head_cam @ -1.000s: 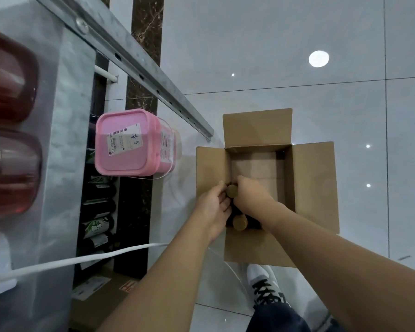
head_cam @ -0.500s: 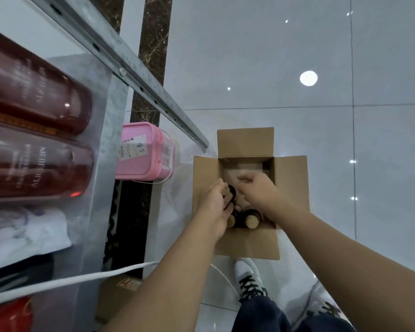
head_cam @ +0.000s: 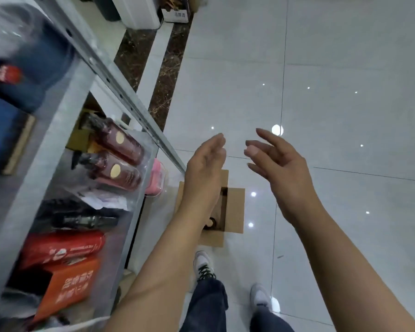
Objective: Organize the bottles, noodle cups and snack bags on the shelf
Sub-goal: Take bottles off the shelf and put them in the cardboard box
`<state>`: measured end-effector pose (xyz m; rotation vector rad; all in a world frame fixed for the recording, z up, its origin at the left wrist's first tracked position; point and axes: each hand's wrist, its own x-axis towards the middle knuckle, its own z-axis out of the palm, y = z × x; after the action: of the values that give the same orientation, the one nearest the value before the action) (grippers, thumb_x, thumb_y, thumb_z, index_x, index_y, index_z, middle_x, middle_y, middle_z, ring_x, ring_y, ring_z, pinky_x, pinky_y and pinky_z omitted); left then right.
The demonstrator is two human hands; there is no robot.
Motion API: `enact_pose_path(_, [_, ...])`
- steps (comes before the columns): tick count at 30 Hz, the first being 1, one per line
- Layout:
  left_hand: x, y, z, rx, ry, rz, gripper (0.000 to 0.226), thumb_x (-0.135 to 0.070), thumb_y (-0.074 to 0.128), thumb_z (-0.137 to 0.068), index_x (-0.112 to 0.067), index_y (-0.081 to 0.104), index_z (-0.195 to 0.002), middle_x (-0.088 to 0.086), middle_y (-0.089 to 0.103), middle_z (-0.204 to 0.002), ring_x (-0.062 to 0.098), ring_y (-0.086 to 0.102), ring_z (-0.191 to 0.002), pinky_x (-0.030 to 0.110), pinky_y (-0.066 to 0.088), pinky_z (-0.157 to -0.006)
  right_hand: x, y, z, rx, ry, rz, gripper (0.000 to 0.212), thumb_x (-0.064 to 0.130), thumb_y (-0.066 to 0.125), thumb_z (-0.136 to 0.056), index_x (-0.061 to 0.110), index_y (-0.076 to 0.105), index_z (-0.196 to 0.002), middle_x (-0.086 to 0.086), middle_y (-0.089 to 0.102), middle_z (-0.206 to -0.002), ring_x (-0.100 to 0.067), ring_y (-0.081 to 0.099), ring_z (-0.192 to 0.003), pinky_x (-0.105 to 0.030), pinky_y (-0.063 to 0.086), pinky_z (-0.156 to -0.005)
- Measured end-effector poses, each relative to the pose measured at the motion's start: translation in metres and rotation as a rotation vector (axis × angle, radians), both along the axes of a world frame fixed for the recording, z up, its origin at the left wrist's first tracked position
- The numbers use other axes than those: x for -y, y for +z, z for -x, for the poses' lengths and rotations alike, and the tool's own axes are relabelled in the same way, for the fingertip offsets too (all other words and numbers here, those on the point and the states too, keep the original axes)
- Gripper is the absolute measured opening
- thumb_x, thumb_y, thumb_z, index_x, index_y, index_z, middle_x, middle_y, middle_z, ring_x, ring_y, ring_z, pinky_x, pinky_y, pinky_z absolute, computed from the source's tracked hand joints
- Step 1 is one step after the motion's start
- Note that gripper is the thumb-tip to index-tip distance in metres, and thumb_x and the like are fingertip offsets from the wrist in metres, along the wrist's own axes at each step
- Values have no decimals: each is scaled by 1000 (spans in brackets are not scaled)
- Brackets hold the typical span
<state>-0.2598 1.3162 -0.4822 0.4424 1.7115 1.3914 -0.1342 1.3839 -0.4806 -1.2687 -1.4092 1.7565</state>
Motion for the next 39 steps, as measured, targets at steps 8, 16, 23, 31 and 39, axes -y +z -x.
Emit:
enact_pose_path(8, [81,173,-54,-84,115,-207,32,-12,52,-103,-22,58,-133,-12,68,-126,1,58,-123,20,47,-105,66,180,-48,-188,70,-182,45,30,74,-85,31,63,-128,7,71,-121,-10,65,-116,-42,52,-102])
enact_pose_path(16, [174,304,-70,-305,292,-321,26,-13,54,-102,-25,66,-121,-7,70,-124,17,63,-119,43,45,-111,129,292,-44,-382,339,-291,52,32,76,-74,31,64,-124,2,72,-118,-11,67,-112,-41,56,-98])
enact_pose_path(23, [278,381,-85,-546,380,-422,31,-6,53,-102,-23,61,-126,-7,66,-129,4,60,-122,32,46,-110,217,369,-37,-490,545,-377,59,36,79,-78,28,59,-133,5,71,-122,-12,66,-115,-46,53,-100])
enact_pose_path(31, [461,439,-90,-729,561,-513,32,-1,51,-101,-13,58,-131,-2,67,-130,8,60,-124,29,47,-107,383,429,-21,-654,754,-390,57,24,74,-85,25,54,-138,4,68,-126,-12,66,-116,-44,57,-96])
enact_pose_path(39, [660,457,-113,-834,766,-522,30,-1,52,-101,-22,62,-119,-5,68,-124,11,62,-122,28,48,-106,572,452,-15,-776,947,-348,60,25,72,-81,26,53,-138,4,69,-126,-13,66,-116,-45,57,-95])
